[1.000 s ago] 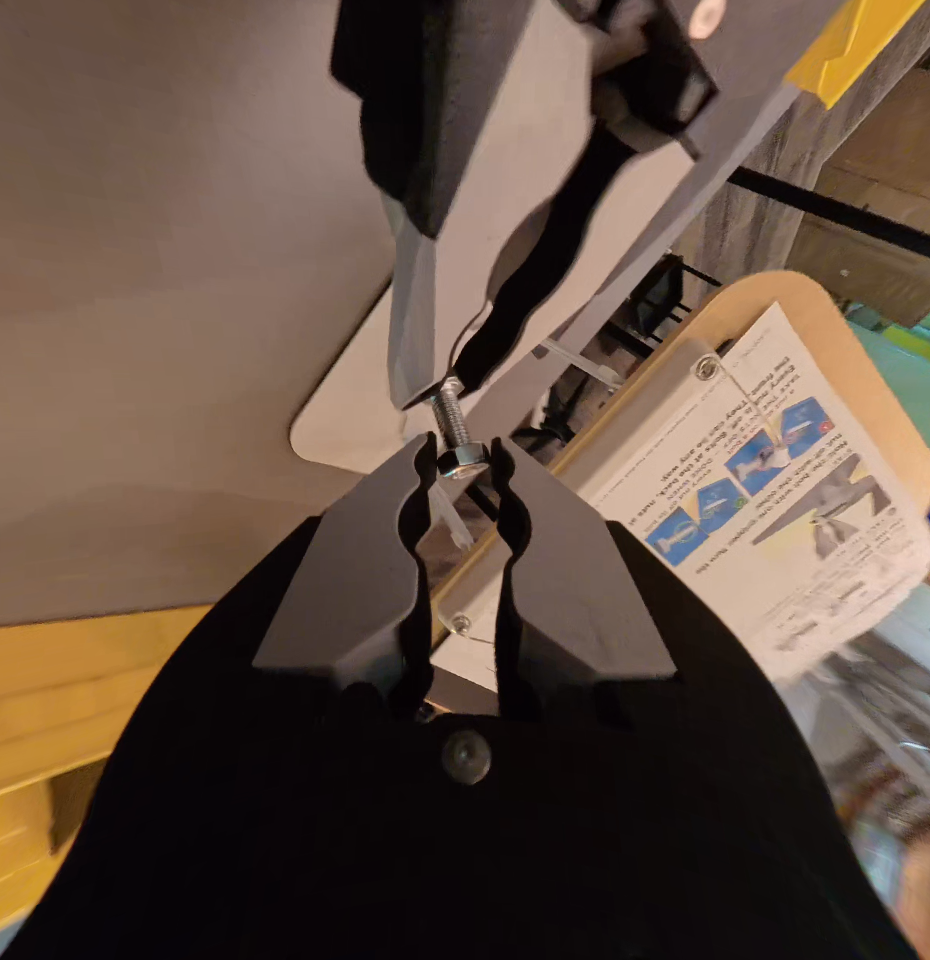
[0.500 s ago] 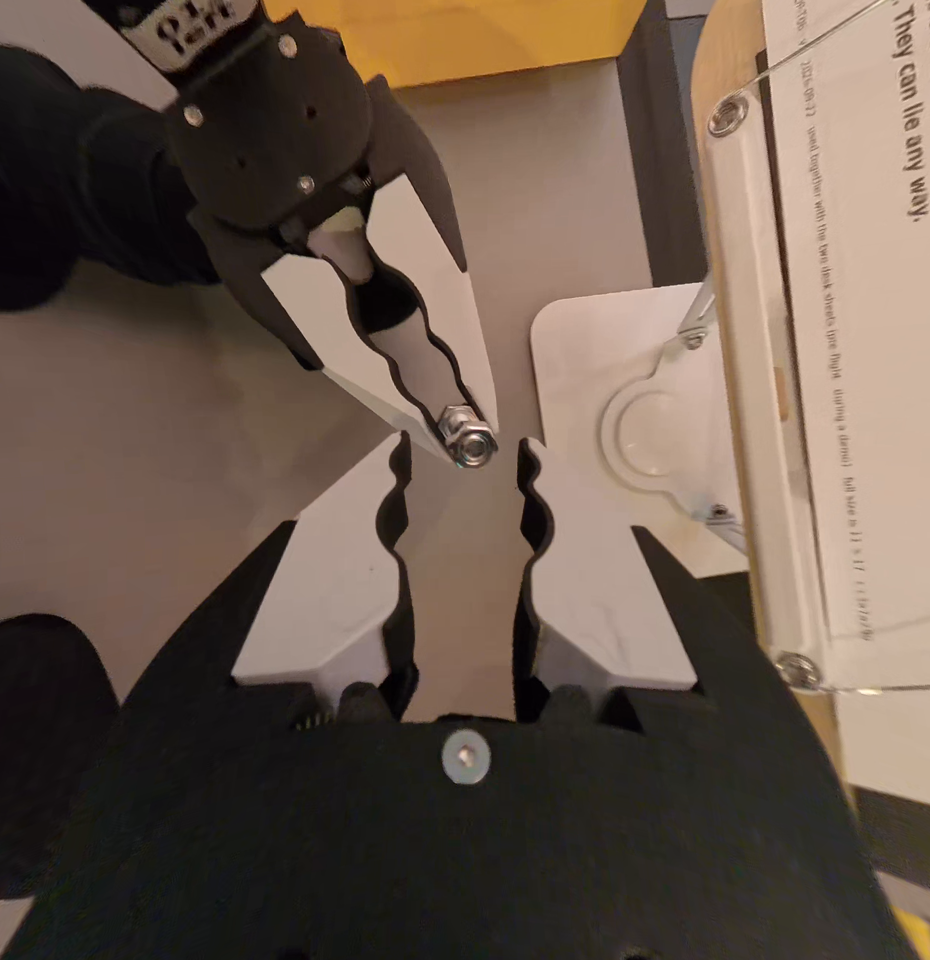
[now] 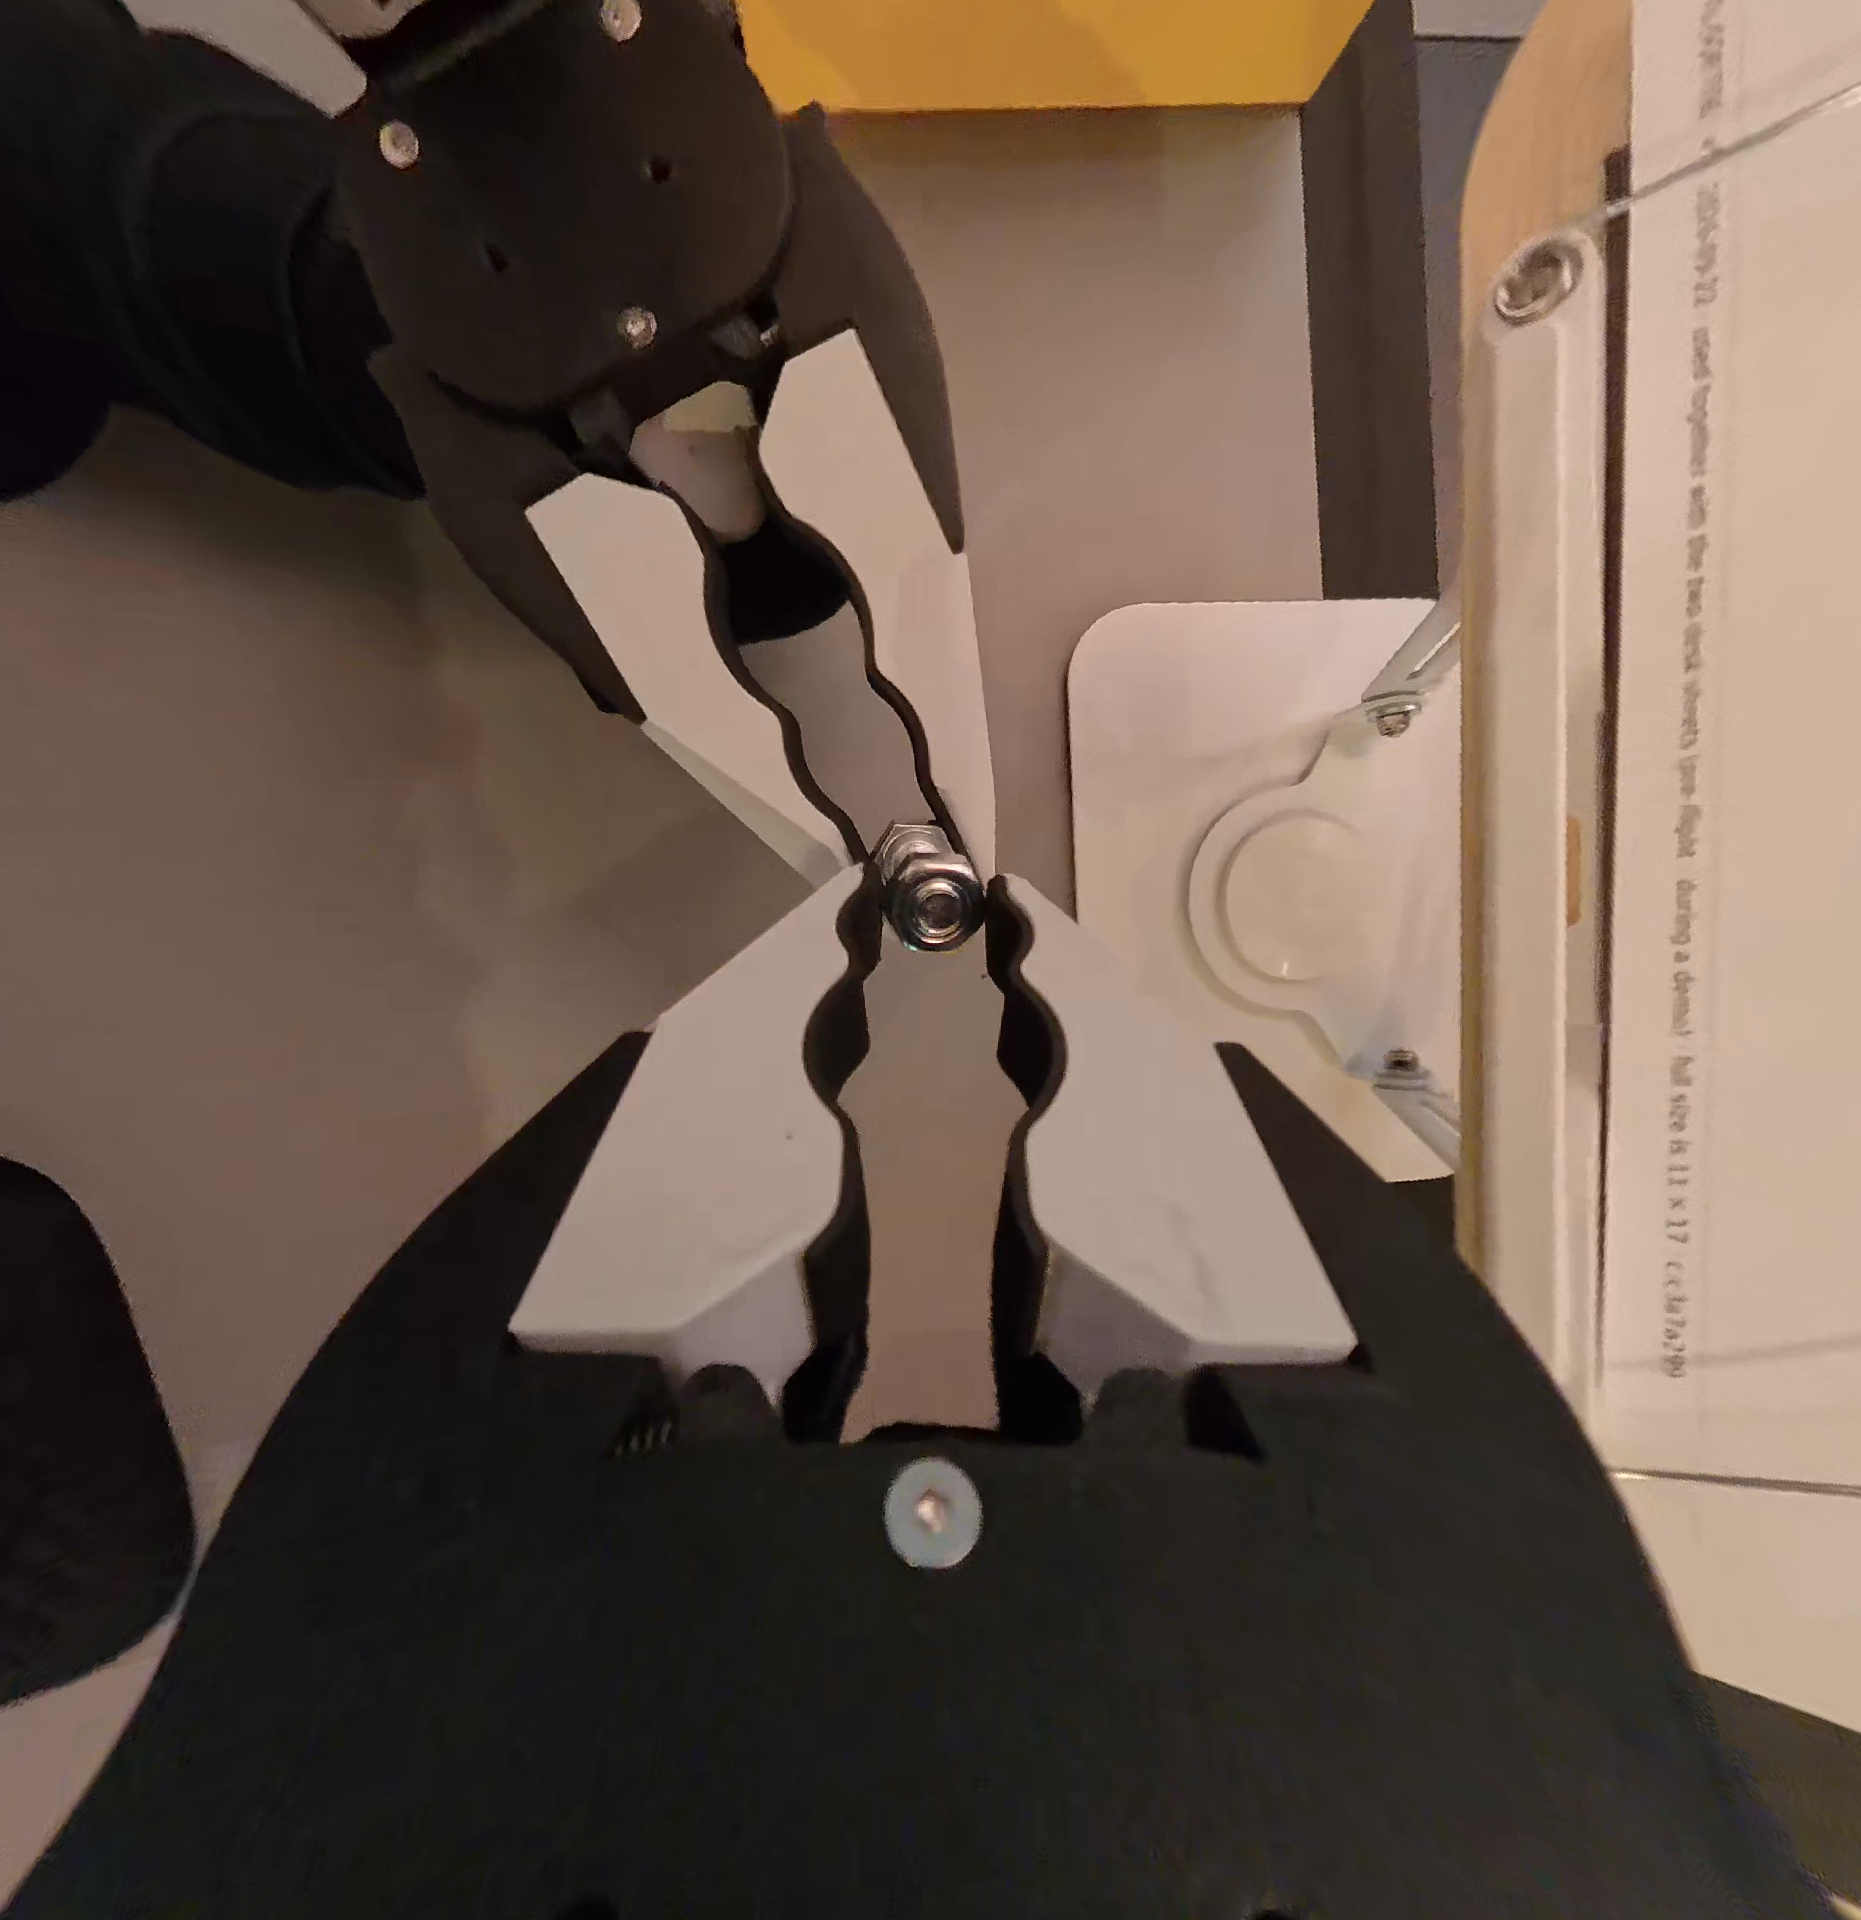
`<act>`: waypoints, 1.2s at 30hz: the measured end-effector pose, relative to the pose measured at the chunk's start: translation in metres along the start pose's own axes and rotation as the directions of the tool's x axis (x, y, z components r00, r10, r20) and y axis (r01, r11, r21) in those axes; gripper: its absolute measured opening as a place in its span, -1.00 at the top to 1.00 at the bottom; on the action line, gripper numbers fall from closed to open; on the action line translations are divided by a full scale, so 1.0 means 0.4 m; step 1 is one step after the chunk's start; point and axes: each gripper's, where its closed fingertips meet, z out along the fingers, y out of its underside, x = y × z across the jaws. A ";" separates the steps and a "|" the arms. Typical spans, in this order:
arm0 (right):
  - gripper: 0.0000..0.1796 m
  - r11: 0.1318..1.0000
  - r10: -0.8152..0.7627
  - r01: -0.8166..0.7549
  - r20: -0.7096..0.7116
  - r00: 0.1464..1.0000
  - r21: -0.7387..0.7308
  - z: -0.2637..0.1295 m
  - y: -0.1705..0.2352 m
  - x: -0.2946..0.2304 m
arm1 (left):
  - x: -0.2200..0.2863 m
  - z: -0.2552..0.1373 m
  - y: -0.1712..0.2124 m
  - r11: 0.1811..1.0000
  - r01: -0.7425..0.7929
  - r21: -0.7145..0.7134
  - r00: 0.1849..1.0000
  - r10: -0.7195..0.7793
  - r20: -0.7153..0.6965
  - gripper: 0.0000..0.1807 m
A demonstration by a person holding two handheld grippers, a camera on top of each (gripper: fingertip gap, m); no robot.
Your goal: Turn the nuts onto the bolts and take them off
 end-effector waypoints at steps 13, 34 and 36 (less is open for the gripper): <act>0.81 0.721 -0.661 0.568 -0.144 0.737 -0.397 0.000 0.013 0.019 | 0.004 0.002 0.003 1.000 0.004 -0.002 1.000 -0.004 -0.011 0.83; 0.60 0.995 0.090 -0.087 -0.067 0.994 0.045 -0.028 0.004 0.025 | 0.003 -0.001 -0.005 1.000 0.003 0.011 1.000 -0.003 -0.006 0.83; 0.64 0.991 0.122 -0.120 -0.043 0.992 0.052 -0.020 0.007 0.021 | 0.002 -0.001 -0.005 1.000 0.004 0.010 1.000 -0.003 -0.005 0.83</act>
